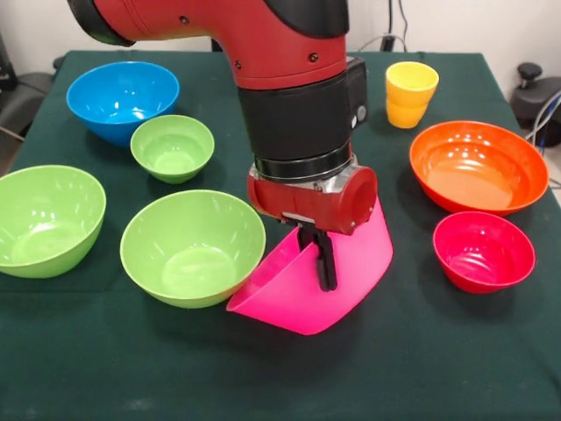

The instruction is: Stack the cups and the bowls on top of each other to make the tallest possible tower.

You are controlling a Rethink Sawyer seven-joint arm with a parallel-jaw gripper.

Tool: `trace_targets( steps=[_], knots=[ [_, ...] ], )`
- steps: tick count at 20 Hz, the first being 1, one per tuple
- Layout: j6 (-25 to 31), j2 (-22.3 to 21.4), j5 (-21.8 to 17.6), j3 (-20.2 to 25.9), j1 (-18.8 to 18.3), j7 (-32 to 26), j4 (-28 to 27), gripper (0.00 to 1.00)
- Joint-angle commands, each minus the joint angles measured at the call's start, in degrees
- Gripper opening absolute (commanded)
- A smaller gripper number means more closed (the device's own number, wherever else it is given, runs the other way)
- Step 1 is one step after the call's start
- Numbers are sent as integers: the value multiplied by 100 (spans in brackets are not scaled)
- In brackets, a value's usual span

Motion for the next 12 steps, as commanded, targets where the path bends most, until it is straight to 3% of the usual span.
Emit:
trace_targets(
  steps=[1, 6, 12],
  knots=[
    [-48, 281, -812, 749, -315, -1672, 741, 0],
    [-53, 304, -995, 1027, -432, -1631, 848, 0],
    [-364, 590, -1035, 1955, -1330, -1939, 1428, 0]
  ],
)
